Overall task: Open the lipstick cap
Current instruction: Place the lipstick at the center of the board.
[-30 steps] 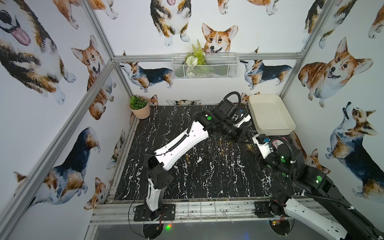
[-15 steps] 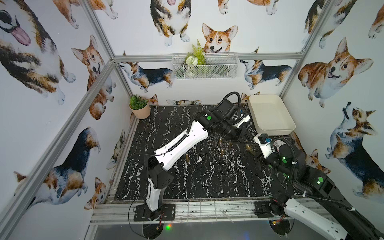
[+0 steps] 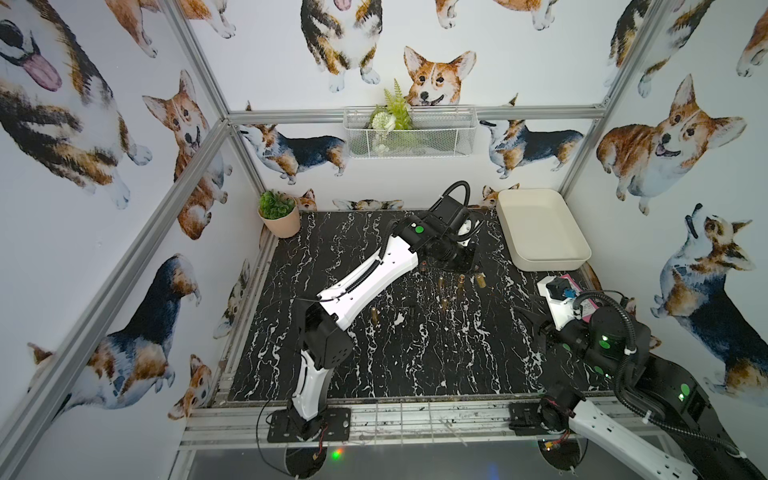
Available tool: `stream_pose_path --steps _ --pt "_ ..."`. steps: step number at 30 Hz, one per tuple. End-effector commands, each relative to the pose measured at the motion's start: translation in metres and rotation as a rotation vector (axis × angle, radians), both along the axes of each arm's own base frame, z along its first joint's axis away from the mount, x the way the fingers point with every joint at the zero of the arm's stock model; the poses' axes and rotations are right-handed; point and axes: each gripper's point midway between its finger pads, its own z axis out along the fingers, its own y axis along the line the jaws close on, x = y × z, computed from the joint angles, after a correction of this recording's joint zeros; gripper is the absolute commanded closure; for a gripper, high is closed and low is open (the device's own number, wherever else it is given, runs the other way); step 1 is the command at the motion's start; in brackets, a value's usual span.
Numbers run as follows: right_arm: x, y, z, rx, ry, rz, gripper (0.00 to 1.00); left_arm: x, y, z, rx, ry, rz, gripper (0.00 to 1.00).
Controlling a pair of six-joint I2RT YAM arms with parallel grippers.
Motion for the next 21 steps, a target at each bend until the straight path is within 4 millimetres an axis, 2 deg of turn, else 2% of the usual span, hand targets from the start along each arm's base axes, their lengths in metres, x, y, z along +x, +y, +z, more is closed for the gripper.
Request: stream_pose_path --steps 1,5,13,21 --pt "0.000 -0.019 0.003 -0.004 -0.009 -0.089 0.49 0.023 0.004 -0.030 0.142 -0.131 0.054 0.86" --pt "-0.002 -0.032 0.003 -0.003 -0.039 -0.136 0.49 0.031 0.004 -0.065 0.271 -0.223 0.079 0.87" --pt "0.001 -0.046 0.001 -0.009 -0.081 -0.203 0.48 0.042 0.001 -0.128 0.371 -0.320 0.127 0.86" --pt "0.005 -0.048 0.004 -0.016 -0.108 -0.217 0.48 0.047 -0.020 -0.160 0.372 -0.445 0.156 0.86"
